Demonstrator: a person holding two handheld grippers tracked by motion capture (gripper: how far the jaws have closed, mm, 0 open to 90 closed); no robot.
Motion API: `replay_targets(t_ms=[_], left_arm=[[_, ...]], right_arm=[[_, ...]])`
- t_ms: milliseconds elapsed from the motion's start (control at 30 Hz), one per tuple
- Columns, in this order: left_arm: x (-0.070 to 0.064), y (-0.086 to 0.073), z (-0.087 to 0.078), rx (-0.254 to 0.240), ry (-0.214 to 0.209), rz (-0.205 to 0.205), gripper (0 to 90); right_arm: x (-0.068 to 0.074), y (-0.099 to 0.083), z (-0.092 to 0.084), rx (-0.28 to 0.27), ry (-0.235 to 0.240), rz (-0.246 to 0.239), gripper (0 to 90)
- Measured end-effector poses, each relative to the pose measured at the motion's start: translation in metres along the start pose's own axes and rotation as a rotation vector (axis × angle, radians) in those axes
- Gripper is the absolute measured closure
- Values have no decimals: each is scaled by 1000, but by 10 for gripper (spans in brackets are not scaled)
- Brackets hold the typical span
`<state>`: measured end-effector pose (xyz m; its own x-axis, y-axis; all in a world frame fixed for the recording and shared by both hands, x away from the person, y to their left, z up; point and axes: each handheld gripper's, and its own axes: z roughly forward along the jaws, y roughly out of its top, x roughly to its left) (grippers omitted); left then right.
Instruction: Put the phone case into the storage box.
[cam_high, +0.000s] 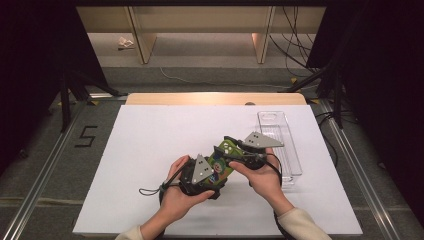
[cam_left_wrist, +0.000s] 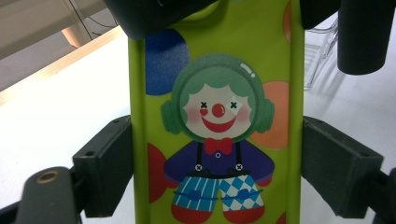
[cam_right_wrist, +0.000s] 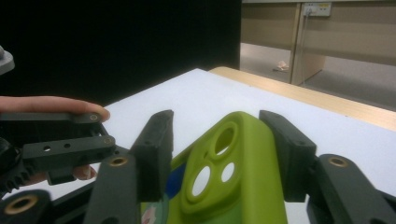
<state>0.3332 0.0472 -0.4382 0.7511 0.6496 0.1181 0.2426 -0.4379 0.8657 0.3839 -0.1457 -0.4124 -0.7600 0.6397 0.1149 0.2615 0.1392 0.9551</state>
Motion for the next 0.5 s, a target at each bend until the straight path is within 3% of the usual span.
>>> replay_targets(t_ms=[267, 500], left_arm=[[0, 0, 1, 5, 0, 6, 165], [-1, -2, 2, 11, 0, 9, 165]], right_arm=[[-1, 0, -2, -23, 4, 41, 613], [0, 3, -4, -54, 58, 74, 722]])
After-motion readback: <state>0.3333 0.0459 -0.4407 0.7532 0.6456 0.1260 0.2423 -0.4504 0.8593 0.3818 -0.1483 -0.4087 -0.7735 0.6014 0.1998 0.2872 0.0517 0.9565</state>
